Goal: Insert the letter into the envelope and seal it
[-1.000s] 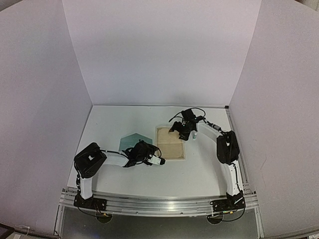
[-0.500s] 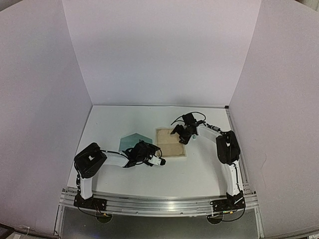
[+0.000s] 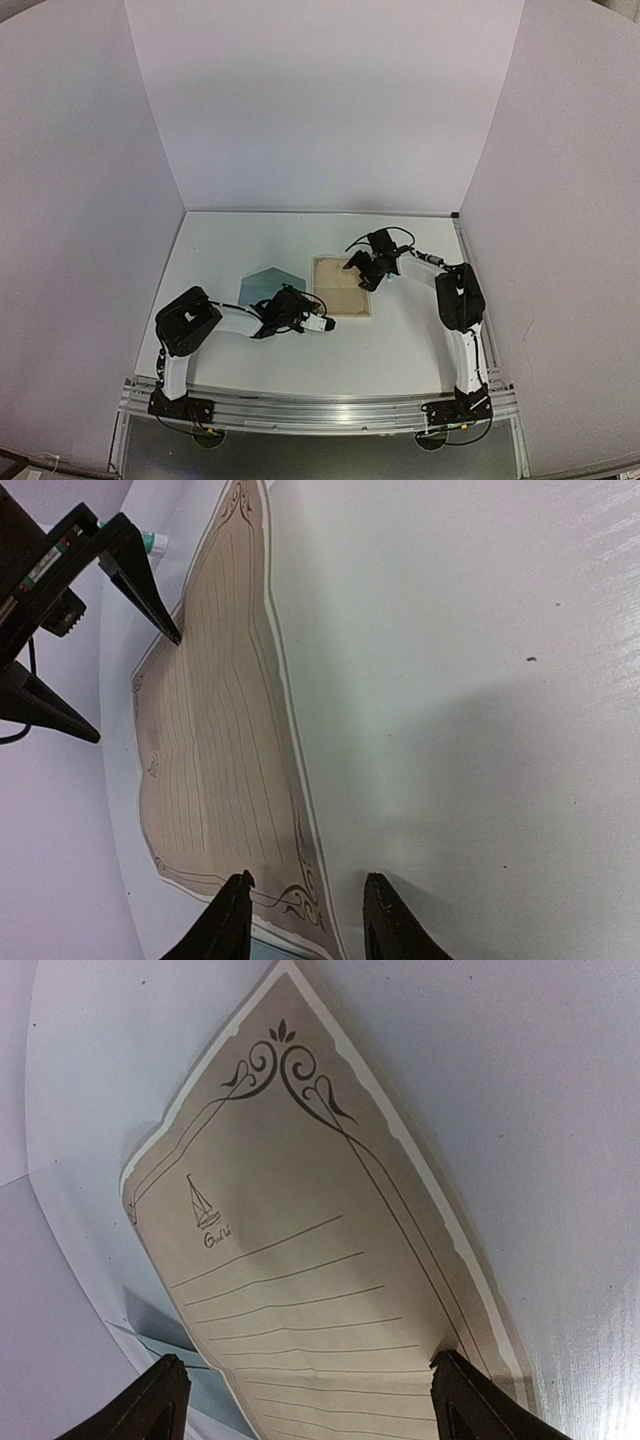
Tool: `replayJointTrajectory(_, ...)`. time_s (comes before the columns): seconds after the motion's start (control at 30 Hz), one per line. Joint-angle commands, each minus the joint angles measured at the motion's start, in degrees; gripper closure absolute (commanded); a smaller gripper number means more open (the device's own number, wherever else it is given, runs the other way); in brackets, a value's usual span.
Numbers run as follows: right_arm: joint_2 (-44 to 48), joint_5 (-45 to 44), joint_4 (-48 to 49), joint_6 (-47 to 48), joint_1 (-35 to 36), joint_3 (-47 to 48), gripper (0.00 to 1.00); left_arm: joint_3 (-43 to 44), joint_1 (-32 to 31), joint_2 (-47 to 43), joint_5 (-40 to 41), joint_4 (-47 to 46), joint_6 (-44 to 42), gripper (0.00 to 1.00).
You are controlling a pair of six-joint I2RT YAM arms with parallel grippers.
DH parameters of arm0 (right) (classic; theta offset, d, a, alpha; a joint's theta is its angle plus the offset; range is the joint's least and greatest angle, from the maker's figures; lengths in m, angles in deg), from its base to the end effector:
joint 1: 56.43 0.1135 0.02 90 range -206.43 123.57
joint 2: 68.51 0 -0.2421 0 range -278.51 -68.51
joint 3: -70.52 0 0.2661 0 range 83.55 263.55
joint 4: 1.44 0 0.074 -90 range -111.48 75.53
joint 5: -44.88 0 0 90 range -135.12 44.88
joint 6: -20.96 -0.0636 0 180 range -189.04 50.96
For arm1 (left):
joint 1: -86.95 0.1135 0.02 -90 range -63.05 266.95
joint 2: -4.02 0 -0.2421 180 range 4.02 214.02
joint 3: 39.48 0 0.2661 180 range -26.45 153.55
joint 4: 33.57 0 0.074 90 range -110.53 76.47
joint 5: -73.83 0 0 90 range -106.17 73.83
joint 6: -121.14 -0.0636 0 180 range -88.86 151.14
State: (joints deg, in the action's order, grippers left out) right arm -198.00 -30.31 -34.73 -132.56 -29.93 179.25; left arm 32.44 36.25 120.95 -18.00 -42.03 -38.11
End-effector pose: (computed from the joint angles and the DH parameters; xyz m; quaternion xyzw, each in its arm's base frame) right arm 0.4423 0.2387 0.0963 0.2617 0.9071 0.3031 0.1297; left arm 0.2697 -0.3327 0.0592 0.7768 0.4407 0.0584 0.4461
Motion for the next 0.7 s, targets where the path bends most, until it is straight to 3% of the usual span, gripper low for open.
replayJointTrajectory(0.0,0.60,-0.21,-1.02,-0.64,0.15,-0.79,0.18,1.28,-0.19,1.23,1.26,0.17,2.51,0.77)
replayJointTrajectory(0.13,1.34,-0.07,-1.02,0.13,0.19,-0.92,0.18,2.36,-0.19,0.93,4.02,-2.62,5.63,1.00)
replayJointTrajectory(0.37,6.60,0.26,-1.16,3.15,0.13,-1.95,0.18,3.29,0.11,-4.58,2.48,-0.82,13.36,1.00)
replayJointTrajectory(0.67,18.92,6.47,-1.84,15.57,0.14,-1.79,0.17,12.66,4.09,-9.94,-8.17,16.28,30.64,1.00)
